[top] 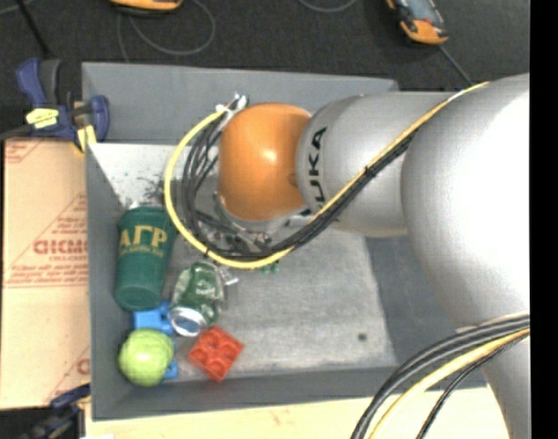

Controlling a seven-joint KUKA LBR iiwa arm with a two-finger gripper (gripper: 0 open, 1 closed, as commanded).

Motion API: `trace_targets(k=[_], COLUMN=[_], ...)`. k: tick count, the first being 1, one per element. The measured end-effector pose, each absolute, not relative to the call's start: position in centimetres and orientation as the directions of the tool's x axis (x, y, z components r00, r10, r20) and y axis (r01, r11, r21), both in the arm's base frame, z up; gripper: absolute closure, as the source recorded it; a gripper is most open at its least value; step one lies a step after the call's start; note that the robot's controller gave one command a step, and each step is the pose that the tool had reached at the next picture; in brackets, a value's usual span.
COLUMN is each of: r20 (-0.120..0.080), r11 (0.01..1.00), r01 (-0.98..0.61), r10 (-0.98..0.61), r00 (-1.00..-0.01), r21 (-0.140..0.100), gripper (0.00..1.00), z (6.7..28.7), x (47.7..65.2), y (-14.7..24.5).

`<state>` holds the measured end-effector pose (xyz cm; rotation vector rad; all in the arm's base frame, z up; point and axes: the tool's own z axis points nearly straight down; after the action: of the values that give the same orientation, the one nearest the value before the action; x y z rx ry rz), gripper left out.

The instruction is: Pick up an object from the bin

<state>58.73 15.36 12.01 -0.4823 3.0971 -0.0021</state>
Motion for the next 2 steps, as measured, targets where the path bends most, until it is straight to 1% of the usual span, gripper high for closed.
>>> trace_targets(k=[1,2], r20=[0.001,0.001], r11=[0.971,0.971], r01=[-0.240,-0.239], r10=[-0.240,-0.239], r00=[-0.971,-0.971], r21=[-0.001,-0.002], gripper=[1.00,1.00], z=[7.71,7.72], x=[54.47,54.50], y=[13.88,13.82])
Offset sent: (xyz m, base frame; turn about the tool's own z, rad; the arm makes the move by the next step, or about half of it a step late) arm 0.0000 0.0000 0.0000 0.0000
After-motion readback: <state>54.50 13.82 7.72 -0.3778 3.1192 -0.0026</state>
